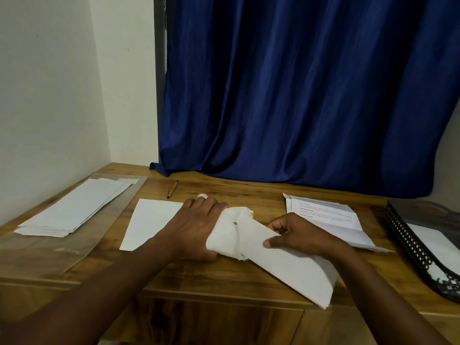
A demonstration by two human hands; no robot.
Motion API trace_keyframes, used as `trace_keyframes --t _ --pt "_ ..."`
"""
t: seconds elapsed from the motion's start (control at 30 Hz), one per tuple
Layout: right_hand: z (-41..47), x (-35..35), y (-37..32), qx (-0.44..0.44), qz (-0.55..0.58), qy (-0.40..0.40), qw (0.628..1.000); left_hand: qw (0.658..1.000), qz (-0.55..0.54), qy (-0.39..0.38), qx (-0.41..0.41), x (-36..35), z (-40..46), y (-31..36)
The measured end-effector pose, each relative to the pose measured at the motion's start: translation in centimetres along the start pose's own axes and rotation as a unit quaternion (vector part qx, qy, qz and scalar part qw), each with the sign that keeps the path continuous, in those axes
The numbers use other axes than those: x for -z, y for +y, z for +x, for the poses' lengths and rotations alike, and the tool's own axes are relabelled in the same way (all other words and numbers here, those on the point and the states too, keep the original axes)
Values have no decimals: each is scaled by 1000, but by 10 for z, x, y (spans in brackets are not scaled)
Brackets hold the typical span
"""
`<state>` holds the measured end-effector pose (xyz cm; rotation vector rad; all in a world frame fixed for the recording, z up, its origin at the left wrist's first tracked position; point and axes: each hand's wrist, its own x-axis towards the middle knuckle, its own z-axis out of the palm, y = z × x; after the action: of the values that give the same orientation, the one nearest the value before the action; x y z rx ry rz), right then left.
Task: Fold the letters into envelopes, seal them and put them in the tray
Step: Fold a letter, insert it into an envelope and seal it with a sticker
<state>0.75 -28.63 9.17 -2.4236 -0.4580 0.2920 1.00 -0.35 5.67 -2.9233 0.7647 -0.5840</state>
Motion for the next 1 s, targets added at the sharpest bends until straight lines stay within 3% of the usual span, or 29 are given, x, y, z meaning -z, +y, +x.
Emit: trace_keyframes --t 0.3,0.53,0.63,0.83,1.0 --pt "29 -26 -23 -40 -70 101 992 999 14 9 -31 -1 3 14" --pt "32 -36 -23 -22 -94 167 981 999 -4 13 -33 -4 0 11" --pt "22 -23 -11 -30 -43 167 985 1000 -10 6 -12 -4 -3 6" --pt "-8 0 24 -117 9 56 991 1000 -5 10 18 -6 -8 -2" --pt "-11 -1 38 -101 170 79 977 1000 -15 12 17 -8 -7 1"
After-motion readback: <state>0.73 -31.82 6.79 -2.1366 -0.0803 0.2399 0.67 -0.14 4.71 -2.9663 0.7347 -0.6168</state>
